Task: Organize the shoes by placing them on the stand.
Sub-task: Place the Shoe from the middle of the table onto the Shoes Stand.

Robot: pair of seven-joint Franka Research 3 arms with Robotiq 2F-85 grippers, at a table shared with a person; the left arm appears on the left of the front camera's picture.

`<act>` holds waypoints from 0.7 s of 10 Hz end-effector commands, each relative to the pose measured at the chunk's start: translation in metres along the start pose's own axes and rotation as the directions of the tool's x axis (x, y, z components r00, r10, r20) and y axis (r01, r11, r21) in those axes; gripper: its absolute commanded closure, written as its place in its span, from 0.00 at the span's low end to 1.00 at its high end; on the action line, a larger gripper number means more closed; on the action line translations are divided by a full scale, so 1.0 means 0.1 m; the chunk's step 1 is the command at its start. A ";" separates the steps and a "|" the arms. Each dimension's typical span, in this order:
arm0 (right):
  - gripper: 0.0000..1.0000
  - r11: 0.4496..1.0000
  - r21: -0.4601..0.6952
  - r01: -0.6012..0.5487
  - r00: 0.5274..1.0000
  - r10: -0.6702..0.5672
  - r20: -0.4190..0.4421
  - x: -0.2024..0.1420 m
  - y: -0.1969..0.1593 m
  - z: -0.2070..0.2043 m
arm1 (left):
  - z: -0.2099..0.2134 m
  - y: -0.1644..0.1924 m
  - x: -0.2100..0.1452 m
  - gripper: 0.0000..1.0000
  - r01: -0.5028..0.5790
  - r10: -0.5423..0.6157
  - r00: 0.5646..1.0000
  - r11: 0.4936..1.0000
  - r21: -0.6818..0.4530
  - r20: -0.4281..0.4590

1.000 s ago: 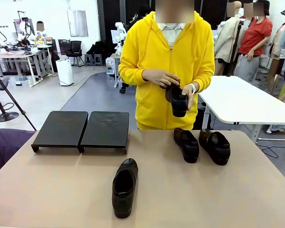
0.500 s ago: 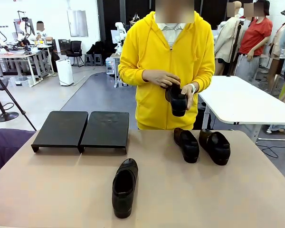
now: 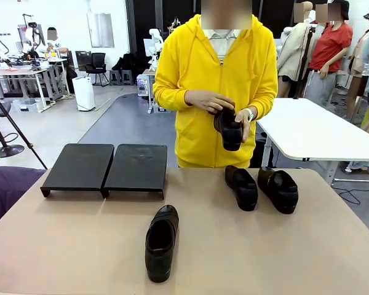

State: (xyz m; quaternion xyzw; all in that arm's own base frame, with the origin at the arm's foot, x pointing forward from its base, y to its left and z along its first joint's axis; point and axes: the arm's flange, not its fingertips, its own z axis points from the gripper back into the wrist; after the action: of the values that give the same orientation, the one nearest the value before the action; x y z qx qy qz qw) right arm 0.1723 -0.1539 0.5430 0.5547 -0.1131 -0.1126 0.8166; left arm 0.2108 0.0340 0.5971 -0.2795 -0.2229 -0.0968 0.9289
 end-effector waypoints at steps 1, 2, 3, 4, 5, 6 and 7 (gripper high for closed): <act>0.00 0.999 0.028 -0.026 1.000 0.026 0.004 0.02 0.05 0.02 | 0.00 0.00 0.00 0.00 0.000 0.000 1.000 1.000 0.000 0.000; 0.00 0.999 0.028 -0.026 1.000 0.026 0.004 0.02 0.05 0.02 | -0.31 -0.28 0.22 0.00 -0.111 0.117 0.993 0.981 0.159 -0.031; 0.00 0.999 0.028 -0.026 1.000 0.026 0.004 0.02 0.05 0.02 | -0.86 -0.65 0.41 0.00 -0.034 0.056 0.991 0.984 0.175 -0.123; 0.00 0.999 0.028 -0.026 1.000 0.026 0.004 0.02 0.05 0.02 | -1.41 -0.93 0.49 0.00 0.037 -0.009 0.981 0.990 0.140 -0.195; 0.00 0.999 0.028 -0.026 1.000 0.026 0.004 0.02 0.05 0.02 | -1.87 -1.14 0.49 0.00 0.056 -0.020 0.979 0.984 0.171 -0.203; 0.00 0.999 0.028 -0.026 1.000 0.026 0.004 0.02 0.05 0.02 | -2.25 -1.32 0.42 0.00 0.071 -0.031 0.982 0.975 0.213 -0.187; 0.00 0.999 0.028 -0.026 1.000 0.026 0.004 0.02 0.05 0.02 | -2.72 -1.53 0.29 0.00 0.131 -0.080 0.968 0.970 0.205 -0.237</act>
State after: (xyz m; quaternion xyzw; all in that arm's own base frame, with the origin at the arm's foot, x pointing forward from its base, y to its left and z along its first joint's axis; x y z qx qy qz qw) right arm 0.1727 -0.1532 0.5446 0.5578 -0.1130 -0.1110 0.8147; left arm 0.2673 -0.2332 0.4983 -0.1575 -0.1391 -0.1521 0.9658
